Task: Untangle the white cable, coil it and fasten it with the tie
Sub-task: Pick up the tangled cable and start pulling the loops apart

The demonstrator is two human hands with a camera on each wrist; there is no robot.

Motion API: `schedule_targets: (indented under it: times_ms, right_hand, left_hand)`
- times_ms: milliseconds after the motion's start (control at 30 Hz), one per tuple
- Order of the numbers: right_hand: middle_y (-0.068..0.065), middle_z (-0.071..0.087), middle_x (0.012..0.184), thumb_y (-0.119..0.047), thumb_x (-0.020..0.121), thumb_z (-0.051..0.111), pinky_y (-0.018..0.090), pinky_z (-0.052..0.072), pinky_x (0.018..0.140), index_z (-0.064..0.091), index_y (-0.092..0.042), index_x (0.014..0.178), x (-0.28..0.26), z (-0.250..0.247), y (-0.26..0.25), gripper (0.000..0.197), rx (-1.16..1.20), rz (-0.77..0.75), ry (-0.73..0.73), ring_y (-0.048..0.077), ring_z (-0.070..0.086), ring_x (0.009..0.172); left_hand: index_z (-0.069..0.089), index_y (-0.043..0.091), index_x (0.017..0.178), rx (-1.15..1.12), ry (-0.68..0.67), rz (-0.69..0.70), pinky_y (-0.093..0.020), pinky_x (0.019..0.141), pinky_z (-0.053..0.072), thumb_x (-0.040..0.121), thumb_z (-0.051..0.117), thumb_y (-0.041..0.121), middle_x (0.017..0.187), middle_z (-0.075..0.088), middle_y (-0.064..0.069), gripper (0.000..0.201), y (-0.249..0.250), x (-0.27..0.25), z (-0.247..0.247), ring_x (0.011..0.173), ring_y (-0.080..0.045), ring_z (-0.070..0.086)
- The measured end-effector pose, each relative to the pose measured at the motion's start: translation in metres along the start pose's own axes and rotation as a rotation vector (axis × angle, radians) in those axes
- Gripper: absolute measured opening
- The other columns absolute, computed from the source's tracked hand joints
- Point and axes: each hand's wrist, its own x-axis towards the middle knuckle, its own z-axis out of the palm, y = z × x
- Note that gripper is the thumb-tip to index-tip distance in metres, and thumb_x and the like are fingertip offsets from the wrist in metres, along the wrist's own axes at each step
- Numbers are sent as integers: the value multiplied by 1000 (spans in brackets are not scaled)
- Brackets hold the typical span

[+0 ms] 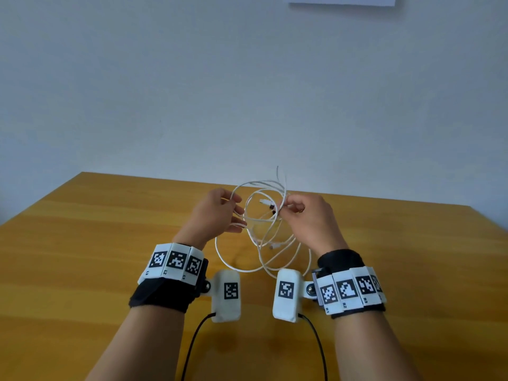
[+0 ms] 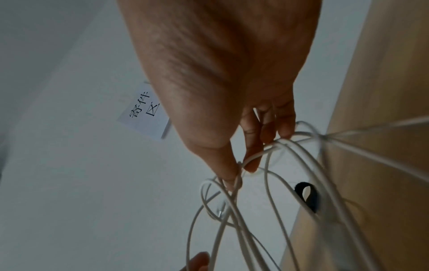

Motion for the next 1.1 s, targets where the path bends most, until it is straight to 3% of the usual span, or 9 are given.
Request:
schedule_targets:
  times_ms: [133, 200, 267, 367, 500, 600, 700, 833, 1100]
  right_hand:
    - [-17, 69, 76, -27, 94, 72, 33, 53, 86, 82, -28, 90, 0, 2, 4, 11, -17, 11, 20, 16, 67, 91]
    - [-18, 70, 73, -33, 91, 73, 42, 56, 90, 83, -31, 88, 0, 6, 6, 10, -31, 14, 29, 26, 66, 98]
    - [-19, 73, 76, -40, 88, 74, 46, 57, 88, 82, -35, 89, -1, 10, 5, 10, -21, 11, 40, 30, 65, 101]
    - [-16, 75, 79, -32, 90, 74, 36, 57, 85, 83, -30, 88, 1, 10, 2, 10, 15, -14, 68, 16, 68, 93]
    - [-13, 74, 73, -20, 92, 72, 6, 43, 58, 84, -23, 87, 1, 4, -3, 14, 96, -44, 24, -8, 64, 67]
    - [-12, 77, 78, -28, 98, 67, 13, 49, 63, 84, -25, 93, 1, 5, -4, 18, 145, -32, -20, -3, 68, 70]
    - [-13, 78, 89, -24, 102, 58, 23, 55, 73, 81, -26, 106, 3, 2, -6, 23, 170, 3, -73, 3, 72, 81]
    - [-10, 76, 108, -25, 98, 65, 15, 49, 76, 70, -30, 126, 1, -5, -8, 29, 217, 55, -180, -2, 69, 98]
    - [-5, 74, 100, -23, 94, 72, 21, 48, 76, 74, -37, 103, 1, -3, 2, 17, 92, 52, -212, 9, 68, 93]
  left_hand:
    - [54, 12, 130, 200, -11, -8, -39, 82, 61, 104, 55, 24, 116, 67, -6, 28, -2, -1, 1, 96, -23, 72]
    - [53, 17, 136, 375, 53, 90, -34, 89, 52, 101, 59, 36, 128, 59, 0, 40, 3, -4, 3, 113, -20, 62]
    - [57, 20, 131, 412, 103, 211, -28, 83, 47, 99, 61, 42, 124, 59, 5, 39, 10, -9, 6, 111, -15, 59]
    - [61, 25, 121, 344, -68, 270, -23, 74, 53, 95, 69, 38, 109, 66, 12, 30, 17, -16, 14, 99, -7, 64]
    - [59, 29, 114, 437, -175, 316, -24, 80, 57, 84, 81, 24, 107, 71, 8, 37, 12, -19, 22, 98, -9, 68]
    - [63, 21, 110, 364, -111, 325, -25, 66, 60, 83, 83, 18, 92, 76, 3, 34, 10, -17, 25, 82, -12, 74]
    - [67, 17, 110, 370, -53, 360, -33, 69, 61, 90, 77, 22, 88, 76, 3, 23, 7, -13, 25, 78, -14, 75]
    - [65, 18, 116, 330, -8, 345, -23, 60, 57, 96, 70, 18, 90, 75, 4, 21, 5, -8, 22, 77, -9, 75]
    - [60, 18, 125, 306, 107, 320, -16, 54, 49, 106, 46, 12, 92, 71, 6, 25, 6, -7, 12, 75, -4, 72]
